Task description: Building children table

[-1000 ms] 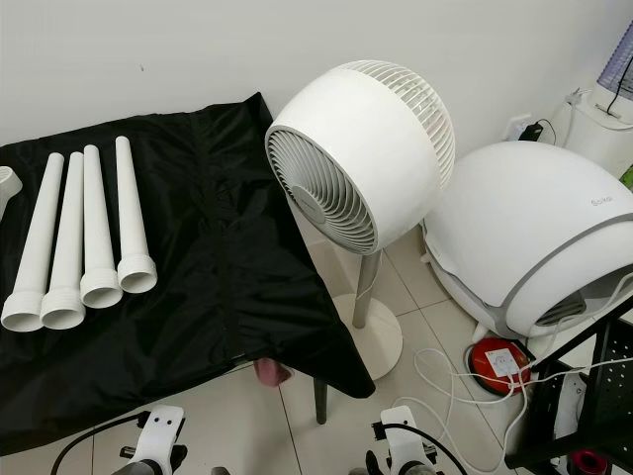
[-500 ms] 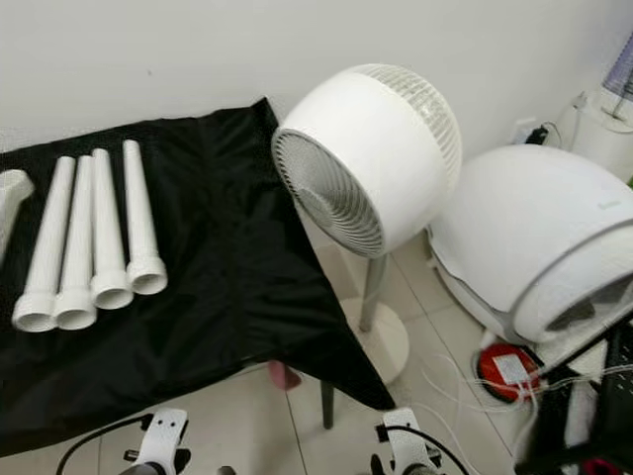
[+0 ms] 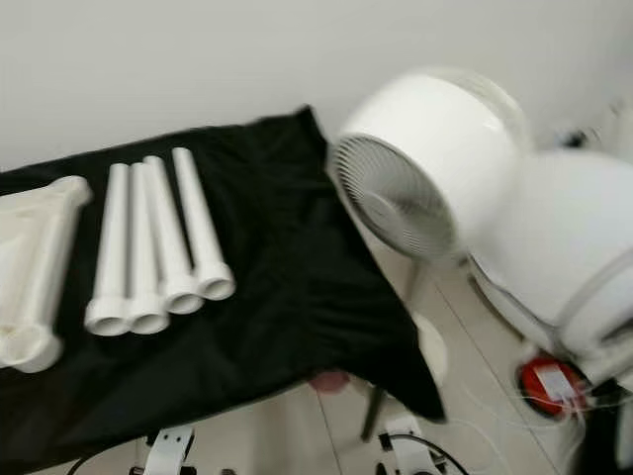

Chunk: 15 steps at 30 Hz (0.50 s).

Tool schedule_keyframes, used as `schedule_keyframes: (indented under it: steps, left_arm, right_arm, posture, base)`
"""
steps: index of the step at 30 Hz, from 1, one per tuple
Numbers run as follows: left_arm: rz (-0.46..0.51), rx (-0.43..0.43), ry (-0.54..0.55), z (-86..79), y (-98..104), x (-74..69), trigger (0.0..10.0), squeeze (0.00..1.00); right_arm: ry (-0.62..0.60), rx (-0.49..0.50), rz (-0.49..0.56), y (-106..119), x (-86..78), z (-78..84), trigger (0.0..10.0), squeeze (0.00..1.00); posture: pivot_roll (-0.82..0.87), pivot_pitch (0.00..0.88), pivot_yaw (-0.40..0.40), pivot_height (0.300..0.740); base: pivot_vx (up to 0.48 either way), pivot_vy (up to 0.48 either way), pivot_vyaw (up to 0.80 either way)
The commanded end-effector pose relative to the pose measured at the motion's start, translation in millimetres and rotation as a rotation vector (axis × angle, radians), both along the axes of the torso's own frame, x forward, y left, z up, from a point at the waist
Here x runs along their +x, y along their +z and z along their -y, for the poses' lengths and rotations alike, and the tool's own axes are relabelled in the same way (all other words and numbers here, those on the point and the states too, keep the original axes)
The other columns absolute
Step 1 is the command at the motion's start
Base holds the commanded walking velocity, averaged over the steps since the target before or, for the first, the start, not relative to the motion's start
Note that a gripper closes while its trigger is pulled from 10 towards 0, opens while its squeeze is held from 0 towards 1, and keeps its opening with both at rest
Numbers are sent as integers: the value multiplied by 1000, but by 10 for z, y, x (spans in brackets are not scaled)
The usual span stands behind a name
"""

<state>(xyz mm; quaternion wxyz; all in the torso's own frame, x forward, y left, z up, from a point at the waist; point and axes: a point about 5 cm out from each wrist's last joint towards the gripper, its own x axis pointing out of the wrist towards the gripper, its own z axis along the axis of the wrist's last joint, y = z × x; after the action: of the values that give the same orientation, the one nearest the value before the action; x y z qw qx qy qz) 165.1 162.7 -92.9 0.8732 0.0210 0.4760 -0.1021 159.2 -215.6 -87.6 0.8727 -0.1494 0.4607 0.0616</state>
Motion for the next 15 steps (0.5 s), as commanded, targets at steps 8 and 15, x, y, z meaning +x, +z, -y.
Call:
schedule_keyframes:
  steps: [8, 15]
  left_arm:
    - [-19, 98, -48, -88, -32, -78, 10000, 0]
    - [-8, 99, -112, -47, -24, -61, 10000, 0]
  right_arm:
    - [61, 11, -96, -112, -204, -135, 10000, 0]
    - [81, 2, -98, -107, -202, -116, 10000, 0]
  posture:
    - [-132, 42, 81, 740]
    - [-147, 59, 65, 740]
  base:
    - [0, 42, 720]
    - [0, 0, 800]
